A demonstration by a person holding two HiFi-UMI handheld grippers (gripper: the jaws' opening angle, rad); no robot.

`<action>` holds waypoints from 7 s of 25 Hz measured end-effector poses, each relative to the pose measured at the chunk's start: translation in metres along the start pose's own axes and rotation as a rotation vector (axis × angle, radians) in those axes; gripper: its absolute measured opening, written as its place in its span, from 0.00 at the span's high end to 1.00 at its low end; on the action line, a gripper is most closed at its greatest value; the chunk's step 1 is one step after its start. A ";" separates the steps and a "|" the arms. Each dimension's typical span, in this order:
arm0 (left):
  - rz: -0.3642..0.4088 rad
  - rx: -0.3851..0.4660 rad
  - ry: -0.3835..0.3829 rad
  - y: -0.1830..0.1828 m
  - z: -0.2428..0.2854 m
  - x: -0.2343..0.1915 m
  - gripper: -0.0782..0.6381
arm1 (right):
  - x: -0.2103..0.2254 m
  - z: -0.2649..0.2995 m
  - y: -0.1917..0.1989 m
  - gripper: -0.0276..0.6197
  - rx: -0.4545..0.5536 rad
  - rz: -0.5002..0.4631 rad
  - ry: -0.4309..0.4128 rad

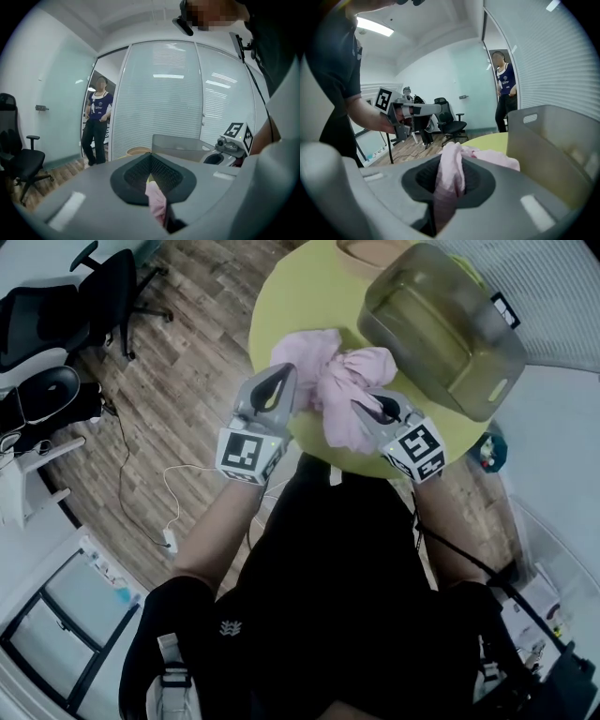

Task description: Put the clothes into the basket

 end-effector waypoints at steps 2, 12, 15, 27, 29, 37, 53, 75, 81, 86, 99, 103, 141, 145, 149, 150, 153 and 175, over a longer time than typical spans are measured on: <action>0.007 0.007 0.003 -0.009 -0.006 0.001 0.88 | -0.007 -0.007 -0.010 0.86 0.003 -0.021 0.009; -0.004 0.056 0.028 -0.036 -0.008 0.023 0.88 | -0.019 -0.040 -0.062 0.86 0.107 -0.078 0.006; 0.009 0.092 0.046 -0.054 -0.012 0.030 0.88 | -0.025 -0.051 -0.084 0.86 0.149 -0.095 0.008; 0.034 0.146 0.002 -0.100 -0.004 0.027 0.88 | -0.015 -0.096 -0.138 0.86 0.285 -0.167 0.031; 0.040 0.154 0.003 -0.106 -0.003 0.028 0.88 | -0.013 -0.104 -0.148 0.86 0.298 -0.184 0.042; 0.052 0.202 0.011 -0.133 0.003 0.039 0.88 | -0.006 -0.137 -0.181 0.86 0.356 -0.226 0.086; 0.075 0.259 0.075 -0.172 0.043 0.079 0.88 | 0.047 -0.231 -0.217 0.86 0.497 -0.205 0.233; 0.056 0.228 0.189 -0.172 0.076 0.089 0.88 | 0.084 -0.285 -0.188 0.86 0.519 -0.103 0.459; 0.040 0.198 0.191 -0.159 0.082 0.084 0.88 | 0.099 -0.277 -0.182 0.86 0.500 -0.075 0.474; 0.040 0.171 0.194 -0.159 0.072 0.088 0.88 | 0.095 -0.276 -0.185 0.86 0.489 -0.051 0.469; 0.054 0.119 0.176 -0.121 0.102 0.103 0.88 | 0.143 -0.257 -0.134 0.86 0.475 -0.012 0.430; 0.049 0.099 0.171 -0.113 0.107 0.109 0.88 | 0.153 -0.255 -0.120 0.86 0.461 0.009 0.424; 0.001 -0.014 0.122 -0.052 0.136 0.089 0.88 | 0.225 -0.188 -0.042 0.86 0.295 0.170 0.358; -0.008 -0.025 0.109 -0.046 0.135 0.082 0.88 | 0.231 -0.179 -0.036 0.86 0.307 0.226 0.345; -0.012 -0.037 0.102 -0.039 0.138 0.079 0.88 | 0.239 -0.169 -0.031 0.86 0.277 0.218 0.347; -0.013 -0.038 0.100 -0.038 0.139 0.079 0.88 | 0.241 -0.167 -0.029 0.86 0.266 0.213 0.346; -0.012 -0.043 0.100 -0.035 0.143 0.079 0.88 | 0.245 -0.162 -0.021 0.86 0.254 0.223 0.342; 0.010 -0.023 0.102 -0.045 0.140 0.075 0.88 | 0.252 -0.147 0.007 0.75 0.061 0.268 0.353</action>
Point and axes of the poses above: the fingertips, and each gripper's own axes: z forward along the fingers, x to its right, y out of its underside, the point moved 2 cm from there along -z, backward along the fingers, and after that the axes turned 12 degrees about -y, right-handed, at the moved point
